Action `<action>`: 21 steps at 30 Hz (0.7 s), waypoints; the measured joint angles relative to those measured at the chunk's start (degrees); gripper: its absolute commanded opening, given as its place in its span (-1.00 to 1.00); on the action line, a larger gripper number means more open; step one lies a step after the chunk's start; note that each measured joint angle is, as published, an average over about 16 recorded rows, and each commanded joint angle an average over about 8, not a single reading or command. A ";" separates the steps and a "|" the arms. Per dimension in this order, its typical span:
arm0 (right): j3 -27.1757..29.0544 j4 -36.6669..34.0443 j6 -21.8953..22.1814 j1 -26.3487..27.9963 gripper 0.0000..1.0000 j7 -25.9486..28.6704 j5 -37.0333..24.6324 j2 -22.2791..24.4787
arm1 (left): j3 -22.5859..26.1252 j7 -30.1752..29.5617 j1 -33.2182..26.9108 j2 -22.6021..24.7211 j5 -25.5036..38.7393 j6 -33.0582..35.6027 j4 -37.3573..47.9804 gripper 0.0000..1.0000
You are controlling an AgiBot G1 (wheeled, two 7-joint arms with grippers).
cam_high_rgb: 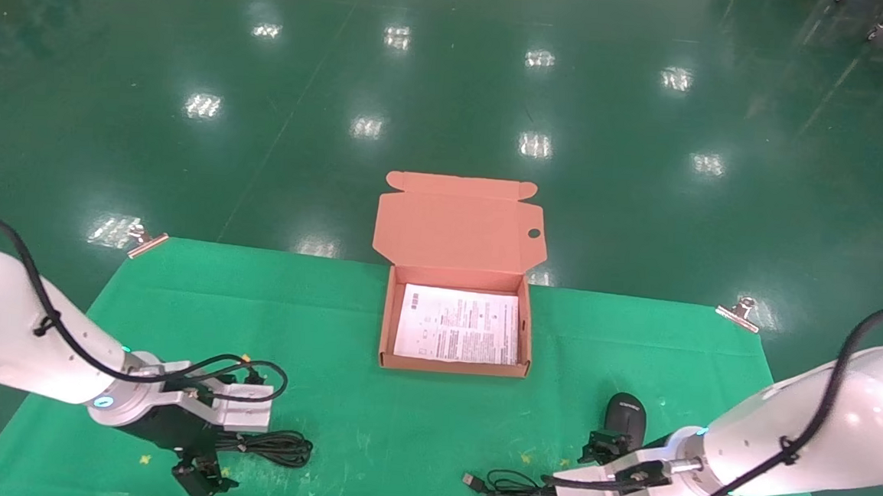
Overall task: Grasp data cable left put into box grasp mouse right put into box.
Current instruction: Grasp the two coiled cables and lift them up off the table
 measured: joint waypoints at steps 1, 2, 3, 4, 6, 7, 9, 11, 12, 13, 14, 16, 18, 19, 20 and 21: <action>0.08 -1.05 0.53 -0.27 1.00 -0.14 0.12 -0.47 | -0.13 0.22 -0.05 0.36 -0.18 -0.36 1.19 1.00; 0.15 -2.12 1.01 -0.52 1.00 -0.30 0.27 -0.97 | -0.27 0.51 -0.10 0.71 -0.38 -0.68 2.37 1.00; 0.23 -3.16 1.45 -0.75 1.00 -0.48 0.44 -1.47 | -0.41 0.83 -0.15 1.04 -0.61 -0.97 3.49 1.00; 0.33 -4.19 1.84 -0.97 1.00 -0.69 0.66 -1.96 | -0.56 1.16 -0.21 1.36 -0.85 -1.23 4.60 1.00; 0.51 -6.12 2.51 -1.33 1.00 -1.17 1.13 -2.88 | -0.85 1.81 -0.29 1.93 -1.35 -1.66 6.71 1.00; 0.60 -6.96 2.79 -1.49 0.87 -1.38 1.36 -3.28 | -0.98 2.10 -0.34 2.18 -1.58 -1.84 7.60 1.00; 0.77 -8.71 3.35 -1.78 0.37 -1.92 1.80 -4.11 | -1.25 2.72 -0.40 2.64 -2.04 -2.20 9.54 0.50; 0.93 -10.21 3.81 -2.01 -0.13 -2.37 2.21 -4.84 | -1.51 3.24 -0.44 3.00 -2.49 -2.47 11.24 0.00; 1.00 -10.84 3.99 -2.11 -0.38 -2.56 2.40 -5.15 | -1.64 3.47 -0.44 3.14 -2.71 -2.57 11.95 -0.25; 1.06 -11.41 4.14 -2.19 -0.63 -2.73 2.58 -5.43 | -1.76 3.67 -0.45 3.25 -2.92 -2.66 12.59 -0.50; 1.12 -11.92 4.26 -2.26 -0.88 -2.88 2.74 -5.68 | -1.87 3.86 -0.44 3.35 -3.12 -2.72 13.16 -0.75; 1.22 -12.73 4.40 -2.37 -1.00 -3.12 3.03 -6.06 | -2.07 4.21 -0.43 3.47 -3.49 -2.77 14.05 -1.00; 1.29 -13.26 4.47 -2.43 -1.00 -3.31 3.25 -6.31 | -2.19 4.42 -0.40 3.54 -3.72 -2.81 14.70 -1.00; 1.31 -13.41 4.50 -2.44 -1.00 -3.40 3.31 -6.37 | -2.22 4.47 -0.39 3.56 -3.78 -2.82 14.92 -1.00; 1.32 -13.52 4.51 -2.44 -1.00 -3.46 3.34 -6.41 | -2.24 4.50 -0.38 3.58 -3.81 -2.83 15.08 -1.00; 1.33 -13.57 4.53 -2.45 -1.00 -3.48 3.35 -6.43 | -2.25 4.51 -0.37 3.58 -3.83 -2.84 15.16 -1.00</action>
